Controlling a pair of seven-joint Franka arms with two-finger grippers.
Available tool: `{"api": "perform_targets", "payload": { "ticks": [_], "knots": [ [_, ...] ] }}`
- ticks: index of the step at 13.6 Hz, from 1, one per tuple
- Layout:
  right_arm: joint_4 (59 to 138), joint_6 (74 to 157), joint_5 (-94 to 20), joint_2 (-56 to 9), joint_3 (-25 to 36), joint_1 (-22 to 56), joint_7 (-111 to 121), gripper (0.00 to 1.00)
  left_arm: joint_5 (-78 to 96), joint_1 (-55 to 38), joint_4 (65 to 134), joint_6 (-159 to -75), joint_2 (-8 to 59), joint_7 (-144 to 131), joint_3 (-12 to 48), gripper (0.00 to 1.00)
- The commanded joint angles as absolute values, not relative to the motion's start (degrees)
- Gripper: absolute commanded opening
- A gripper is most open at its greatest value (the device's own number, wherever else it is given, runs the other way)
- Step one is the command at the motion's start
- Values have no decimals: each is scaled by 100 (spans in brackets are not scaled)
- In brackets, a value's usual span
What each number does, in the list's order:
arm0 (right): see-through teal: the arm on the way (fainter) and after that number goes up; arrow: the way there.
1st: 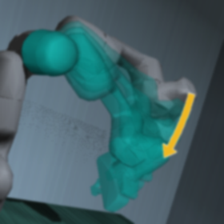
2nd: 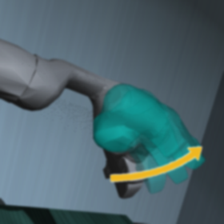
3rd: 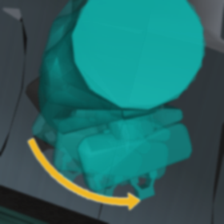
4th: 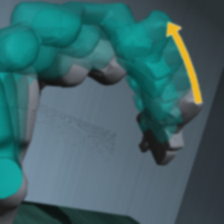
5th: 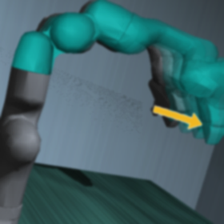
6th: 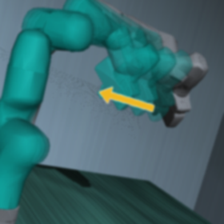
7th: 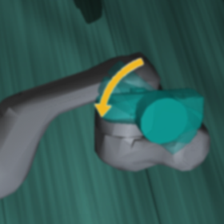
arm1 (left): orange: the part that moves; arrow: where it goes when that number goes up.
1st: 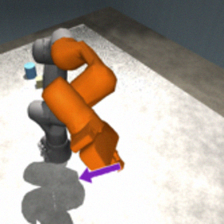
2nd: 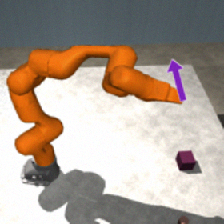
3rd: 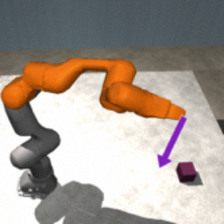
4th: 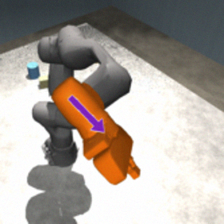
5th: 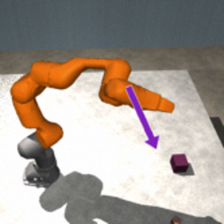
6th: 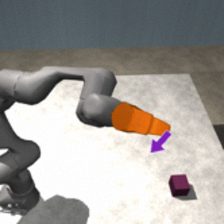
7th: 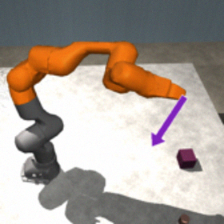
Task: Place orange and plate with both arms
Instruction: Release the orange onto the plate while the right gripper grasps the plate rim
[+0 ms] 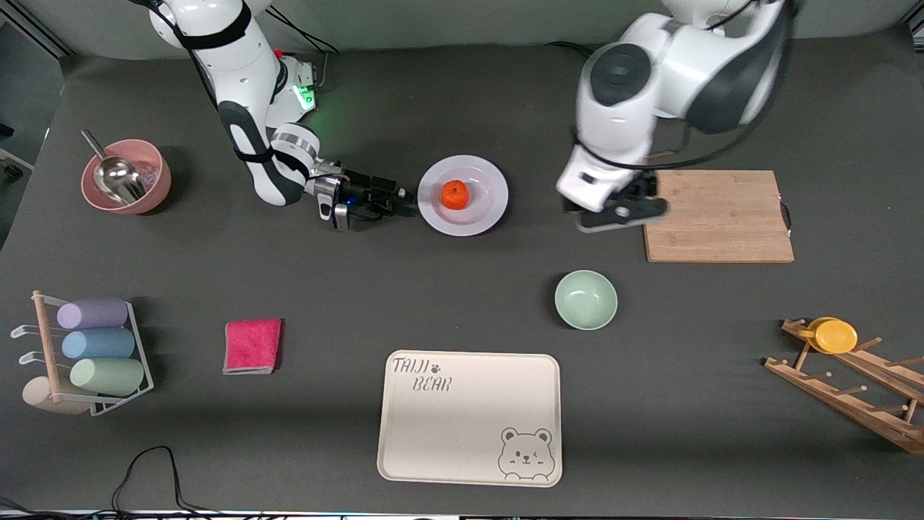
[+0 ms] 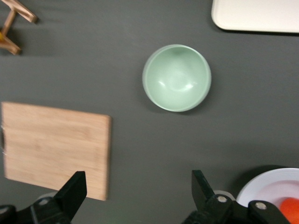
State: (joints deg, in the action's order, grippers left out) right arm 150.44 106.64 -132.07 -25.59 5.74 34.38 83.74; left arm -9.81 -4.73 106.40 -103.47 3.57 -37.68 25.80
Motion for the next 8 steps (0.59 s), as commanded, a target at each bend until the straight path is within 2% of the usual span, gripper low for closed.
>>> {"api": "perform_targets", "payload": {
  "ticks": [1, 3, 8],
  "knots": [
    [14968, 10661, -13578, -2804, 501, 3682, 8578, 100, -397, 585, 10539, -10039, -131, -2378, 2637, 100],
    [14898, 10661, -13711, -2839, 492, 3770, 8569, 100, -343, 1088, 10241, -9328, -394, -1515, 2602, 100],
    [14819, 10652, -14133, -2856, 483, 4069, 8569, 99, -334, 1204, 10265, -9176, -852, -976, 2049, 100]
  ]
}}
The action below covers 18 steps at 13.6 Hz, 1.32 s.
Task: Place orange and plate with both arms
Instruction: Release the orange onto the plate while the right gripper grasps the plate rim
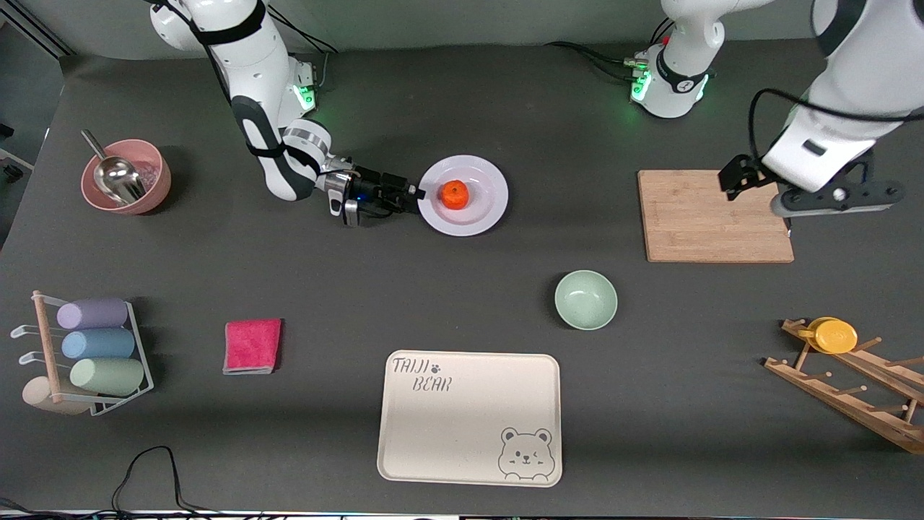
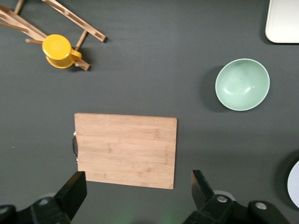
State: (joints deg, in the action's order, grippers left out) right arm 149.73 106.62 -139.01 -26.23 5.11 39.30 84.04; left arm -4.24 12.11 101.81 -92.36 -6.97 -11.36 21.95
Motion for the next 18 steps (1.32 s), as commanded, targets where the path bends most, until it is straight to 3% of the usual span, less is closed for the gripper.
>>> {"api": "perform_targets", "payload": {
  "ticks": [1, 4, 7, 9, 18],
  "knots": [
    [14784, 10652, -14220, -2883, 483, 4130, 8569, 98, -290, 1204, 10266, -9176, -887, -871, 1900, 100],
    [14643, 10635, -14273, -3076, 483, 4192, 8596, 88, 367, 1195, 10213, -8966, -1019, -220, 1276, 100],
    [14608, 10600, -14326, -3181, 492, 4192, 8946, 41, 238, 1195, 10230, -8824, -1011, -316, 1239, 100],
    [14590, 10608, -14326, -3190, 492, 4192, 9165, 0, 308, 1239, 10231, -8807, -1037, -290, 1100, 100],
    [14511, 10582, -14090, -3173, 492, 3956, 9002, 0, 220, 1099, 10310, -8771, -1125, -255, 1134, 100]
  ]
}}
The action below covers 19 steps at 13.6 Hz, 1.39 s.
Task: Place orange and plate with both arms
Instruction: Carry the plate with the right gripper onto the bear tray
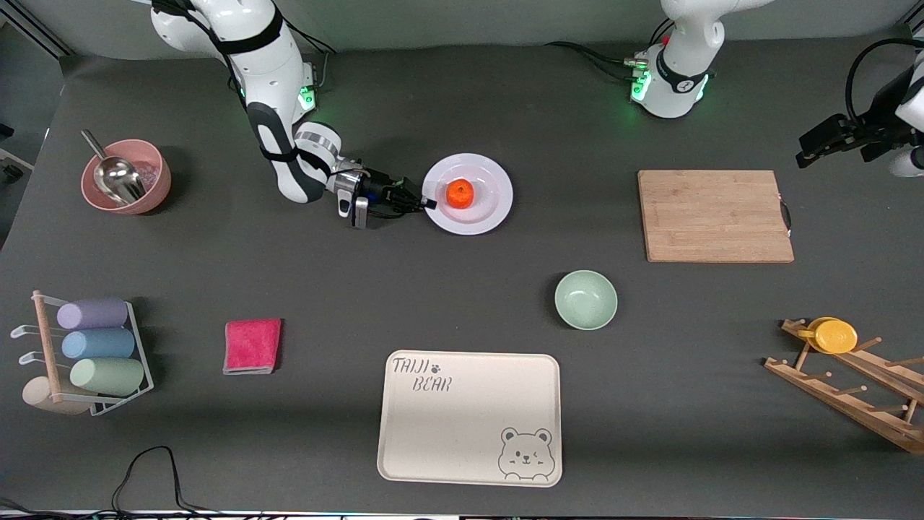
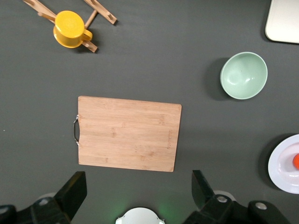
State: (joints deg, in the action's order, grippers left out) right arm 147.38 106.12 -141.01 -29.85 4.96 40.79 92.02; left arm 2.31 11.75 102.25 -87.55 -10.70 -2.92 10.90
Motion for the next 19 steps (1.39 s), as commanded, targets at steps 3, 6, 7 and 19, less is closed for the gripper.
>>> {"api": "perform_targets", "payload": {
  "ticks": [3, 6, 7, 19],
  "knots": [
    [14248, 10591, -13730, -2910, 501, 3657, 8379, 0, 229, 1081, 10318, -8649, -1151, -255, 1142, 100],
    [13739, 10713, -13326, -2795, 518, 3245, 7781, 0, 255, 1046, 10318, -8998, -1143, -237, 1151, 100],
    [13476, 10783, -13089, -2804, 519, 3069, 7535, 0, 272, 1020, 10318, -9017, -1134, -237, 1143, 100],
    [8979, 11856, -10698, -4295, 668, 2031, 3589, 0, 413, 1063, 10354, -9264, -1116, -229, 1116, 100]
  ]
}}
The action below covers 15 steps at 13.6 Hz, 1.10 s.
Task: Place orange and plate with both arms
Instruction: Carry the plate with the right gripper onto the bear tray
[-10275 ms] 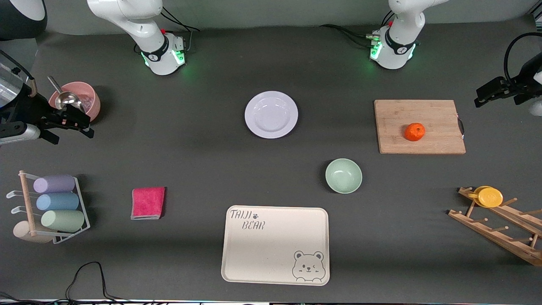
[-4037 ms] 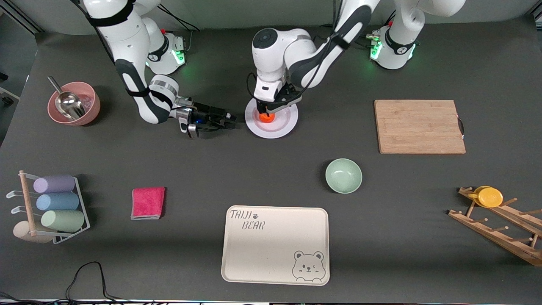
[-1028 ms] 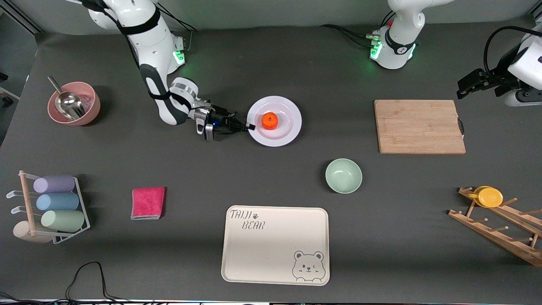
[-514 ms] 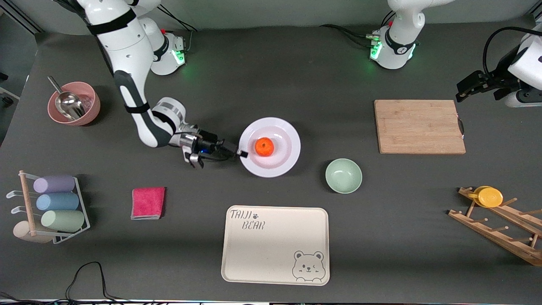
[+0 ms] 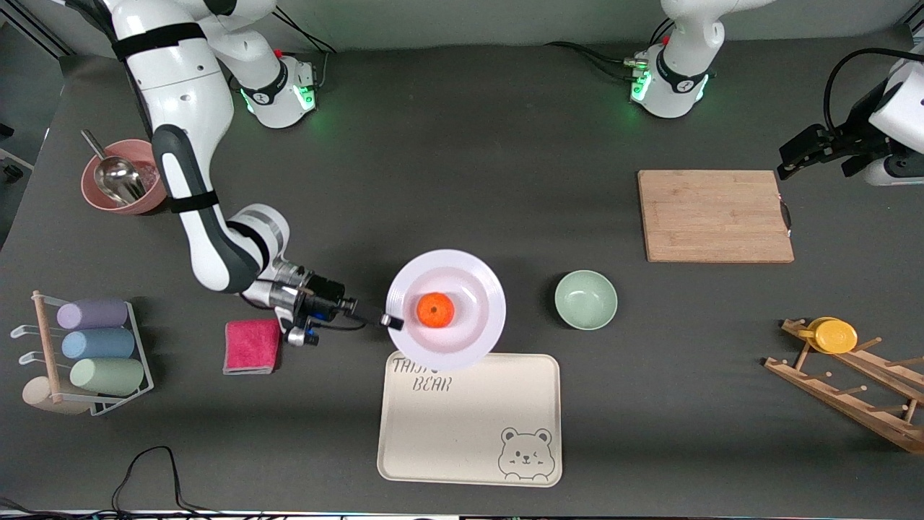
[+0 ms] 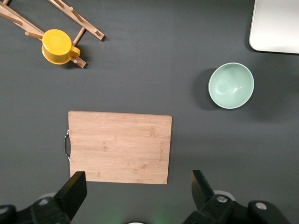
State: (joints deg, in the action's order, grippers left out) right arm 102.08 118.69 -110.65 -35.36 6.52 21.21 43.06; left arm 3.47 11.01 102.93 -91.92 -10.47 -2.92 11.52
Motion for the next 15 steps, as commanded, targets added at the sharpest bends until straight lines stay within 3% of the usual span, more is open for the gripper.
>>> {"api": "perform_targets", "payload": {
  "ticks": [1, 5, 8, 15],
  "knots": [
    [8469, 11856, -10574, -4576, 685, 1961, 3264, 0, 413, 1072, 10354, -9264, -1116, -229, 1116, 100],
    [6535, 11865, -10275, -5859, 703, 1714, 2472, 0, 422, 1072, 10362, -9264, -1107, -229, 1116, 100],
    [5628, 12206, -10248, -6668, 694, 1705, 2347, 0, 422, 1081, 10362, -9281, -1090, -229, 1107, 100],
    [5370, 12620, -10292, -7347, 615, 1881, 2907, 0, 457, 1081, 10362, -9281, -1072, -229, 1099, 100]
  ]
}}
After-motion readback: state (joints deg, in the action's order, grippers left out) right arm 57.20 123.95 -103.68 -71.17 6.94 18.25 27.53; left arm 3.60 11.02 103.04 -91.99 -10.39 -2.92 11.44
